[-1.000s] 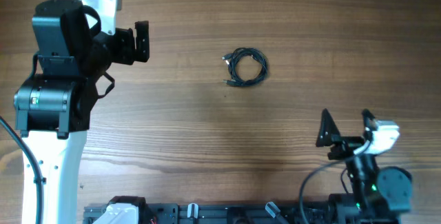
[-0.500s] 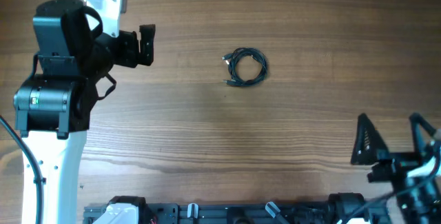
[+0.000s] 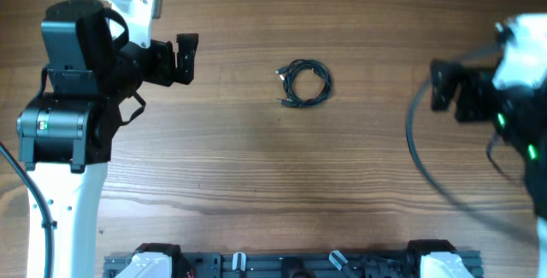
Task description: Untangle cables
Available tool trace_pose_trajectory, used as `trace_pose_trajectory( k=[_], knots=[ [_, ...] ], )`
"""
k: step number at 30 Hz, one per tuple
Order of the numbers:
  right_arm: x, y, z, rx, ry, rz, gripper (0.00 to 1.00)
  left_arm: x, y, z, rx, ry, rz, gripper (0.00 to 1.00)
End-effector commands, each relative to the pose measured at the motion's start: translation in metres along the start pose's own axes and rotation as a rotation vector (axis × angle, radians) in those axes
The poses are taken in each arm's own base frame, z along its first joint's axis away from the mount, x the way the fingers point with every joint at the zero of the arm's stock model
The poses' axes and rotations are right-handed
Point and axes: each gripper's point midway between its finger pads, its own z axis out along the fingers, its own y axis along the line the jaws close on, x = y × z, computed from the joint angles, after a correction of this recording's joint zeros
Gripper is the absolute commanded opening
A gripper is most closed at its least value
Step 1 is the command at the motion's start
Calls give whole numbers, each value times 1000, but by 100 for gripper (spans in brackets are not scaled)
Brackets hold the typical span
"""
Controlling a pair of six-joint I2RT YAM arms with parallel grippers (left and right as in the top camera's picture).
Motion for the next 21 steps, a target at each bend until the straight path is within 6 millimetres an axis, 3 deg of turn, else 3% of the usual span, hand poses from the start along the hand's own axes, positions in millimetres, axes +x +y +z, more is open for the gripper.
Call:
trace_pose_trajectory(
  k=[1,5,12,15,19,21],
  knots=[
    [6,-2,42,-12,112,-8,100,-7,-2,-6,12,-23,13,100],
    [14,-4,69,-11,185,-3,100,-6,-2,-6,13,-18,12,100],
    [11,-1,70,-24,174,37,100,-7,-2,-6,12,-24,14,100],
    [10,5,70,-64,170,-22,100,-8,-2,-6,12,-24,14,100],
    [-13,1,73,-43,75,-36,100,-8,-2,-6,12,-24,13,100],
    [-33,-11,74,29,-6,21,100,-7,-2,-6,12,-21,13,100]
  ],
)
